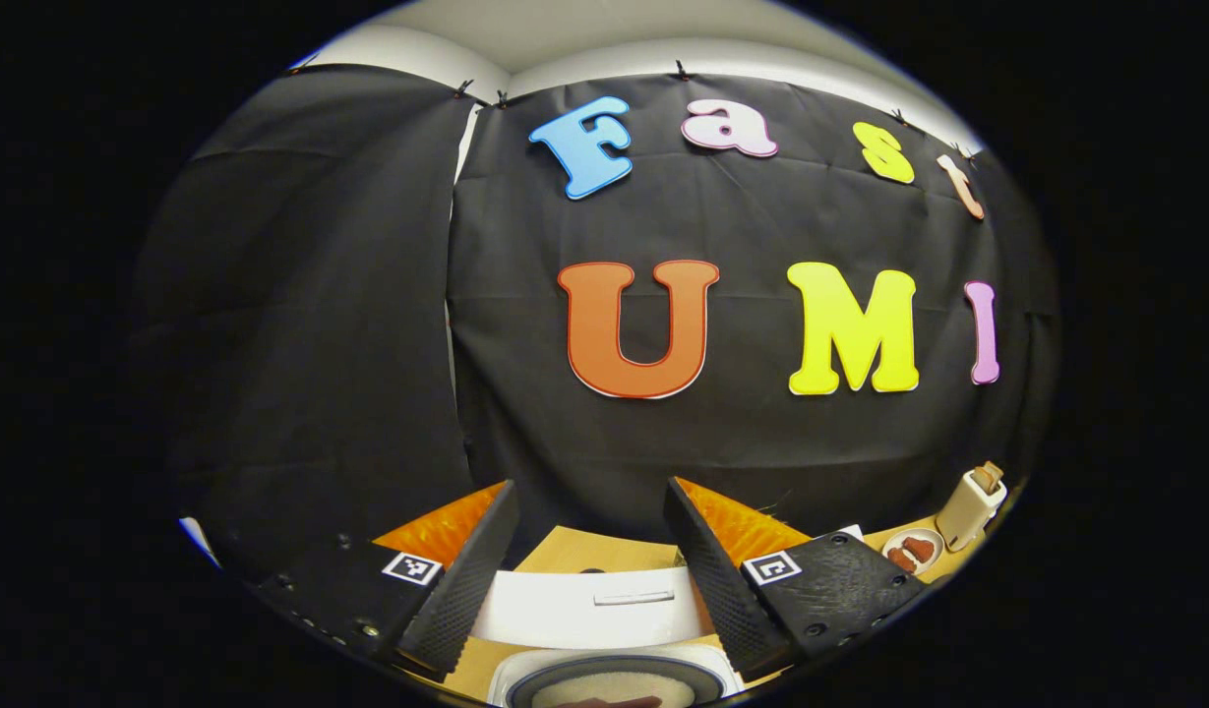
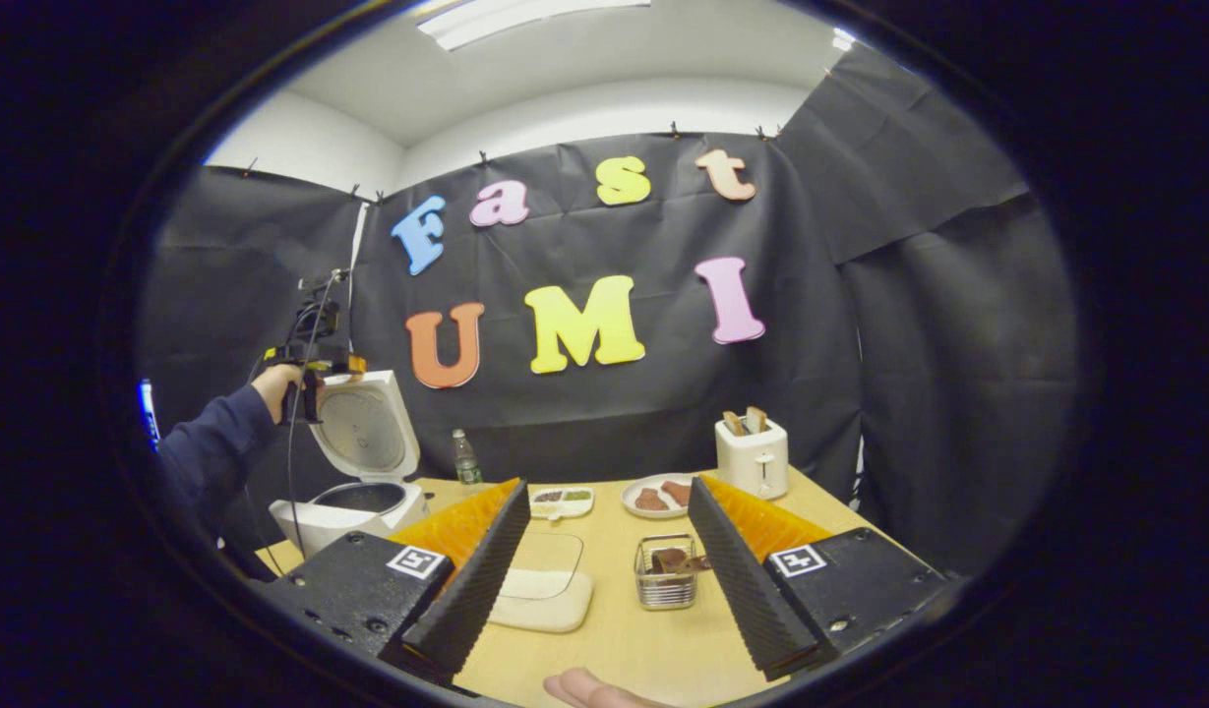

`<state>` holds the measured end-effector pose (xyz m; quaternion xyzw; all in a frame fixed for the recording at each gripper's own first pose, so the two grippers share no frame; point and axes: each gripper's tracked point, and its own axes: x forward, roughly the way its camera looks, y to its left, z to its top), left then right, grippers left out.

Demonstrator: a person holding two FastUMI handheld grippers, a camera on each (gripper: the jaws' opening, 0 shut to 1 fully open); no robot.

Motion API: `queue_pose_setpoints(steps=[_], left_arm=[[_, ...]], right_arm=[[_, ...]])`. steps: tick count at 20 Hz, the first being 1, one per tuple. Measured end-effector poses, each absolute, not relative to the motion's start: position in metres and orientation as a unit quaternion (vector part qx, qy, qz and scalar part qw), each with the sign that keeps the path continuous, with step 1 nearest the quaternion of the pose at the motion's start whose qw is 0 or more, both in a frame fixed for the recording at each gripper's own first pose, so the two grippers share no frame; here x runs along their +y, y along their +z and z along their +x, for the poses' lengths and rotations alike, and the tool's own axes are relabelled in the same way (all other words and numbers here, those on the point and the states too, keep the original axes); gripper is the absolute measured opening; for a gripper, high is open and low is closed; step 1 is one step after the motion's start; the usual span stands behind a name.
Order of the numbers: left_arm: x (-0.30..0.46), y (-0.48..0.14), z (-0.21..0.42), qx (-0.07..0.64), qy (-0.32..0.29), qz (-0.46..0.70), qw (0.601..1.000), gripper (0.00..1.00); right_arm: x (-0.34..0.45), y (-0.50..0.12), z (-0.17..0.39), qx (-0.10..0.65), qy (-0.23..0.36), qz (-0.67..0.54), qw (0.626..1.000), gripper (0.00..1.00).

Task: Close the left gripper, press the button to open the rice cooker; take a wooden spoon from the chopstick holder with the right hand, scoop a spoonful of rice and pour it into the rice cooker, then put the wooden spoon back into the chopstick holder.

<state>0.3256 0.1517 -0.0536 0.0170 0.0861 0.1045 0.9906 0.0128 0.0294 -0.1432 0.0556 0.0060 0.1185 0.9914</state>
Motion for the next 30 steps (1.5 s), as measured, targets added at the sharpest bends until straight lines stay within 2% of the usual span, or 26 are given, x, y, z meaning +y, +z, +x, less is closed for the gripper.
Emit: queue_pose_setpoints(steps=[5, 13, 23, 28, 30], left_arm=[[0.14, -0.073, 0.284, 0.115, 0.104, 0.01, 0.988, 0.96], [0.126, -0.158, 0.213, 0.217, 0.087, -0.015, 0.972, 0.97], [0.113, -0.223, 0.16, 0.306, 0.081, -0.013, 0.949, 0.99], [0.103, -0.226, 0.143, 0.297, 0.081, -0.012, 0.951, 0.98], [0.101, -0.226, 0.139, 0.284, 0.08, -0.004, 0.955, 0.98]], right_arm=[[0.02, -0.141, -0.023, -0.006, 0.12, 0.057, 0.991, 0.98], [0.015, -0.134, -0.072, -0.022, 0.122, 0.054, 0.991, 1.0], [0.027, -0.107, -0.127, -0.049, 0.128, 0.03, 0.99, 1.0], [0.037, -0.1, -0.138, -0.062, 0.128, 0.018, 0.99, 0.98], [0.045, -0.1, -0.141, -0.06, 0.136, 0.013, 0.989, 1.0]])
